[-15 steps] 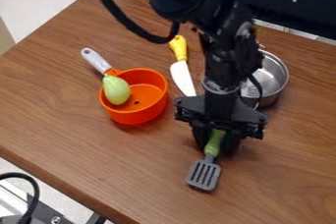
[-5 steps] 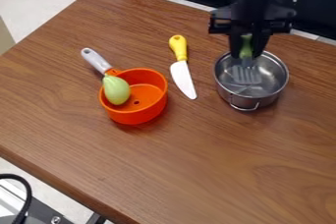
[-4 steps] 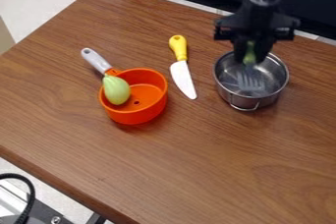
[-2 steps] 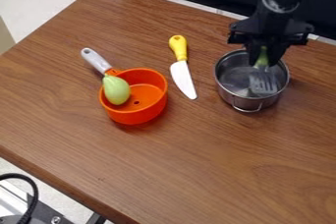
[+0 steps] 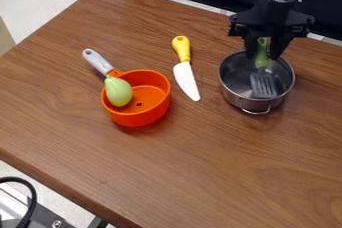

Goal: Pick up the plastic spatula and place it inside the silver pot

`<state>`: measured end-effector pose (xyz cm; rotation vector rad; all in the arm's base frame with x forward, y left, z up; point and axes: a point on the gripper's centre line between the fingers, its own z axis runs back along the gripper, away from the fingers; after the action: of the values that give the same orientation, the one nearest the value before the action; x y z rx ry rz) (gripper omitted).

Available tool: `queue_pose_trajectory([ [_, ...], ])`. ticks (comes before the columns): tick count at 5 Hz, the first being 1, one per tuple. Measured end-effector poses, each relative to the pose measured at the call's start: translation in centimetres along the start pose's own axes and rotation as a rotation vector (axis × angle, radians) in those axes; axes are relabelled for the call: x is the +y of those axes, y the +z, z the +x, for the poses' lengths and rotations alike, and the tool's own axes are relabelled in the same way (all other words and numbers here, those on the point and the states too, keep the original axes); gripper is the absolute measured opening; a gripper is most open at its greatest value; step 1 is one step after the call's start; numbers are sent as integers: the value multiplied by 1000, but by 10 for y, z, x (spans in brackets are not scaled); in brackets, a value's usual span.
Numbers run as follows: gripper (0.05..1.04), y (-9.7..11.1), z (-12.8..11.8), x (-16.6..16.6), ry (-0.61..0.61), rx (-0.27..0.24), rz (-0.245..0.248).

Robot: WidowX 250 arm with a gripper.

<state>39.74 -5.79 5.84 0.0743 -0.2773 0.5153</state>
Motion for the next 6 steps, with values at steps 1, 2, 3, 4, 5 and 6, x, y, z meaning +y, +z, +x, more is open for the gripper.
queue_pose_trajectory([
  [1,928,3,4,3,-7,37,-16],
  [2,999,3,4,6,-10,48,-8],
  [3,999,3,1,8,-5,71,-8],
  [4,999,7,0,12,10,91,19],
  [5,999,21,-6,15,-12,82,6],
  [6,999,32,-24,21,-41,88,-22],
])
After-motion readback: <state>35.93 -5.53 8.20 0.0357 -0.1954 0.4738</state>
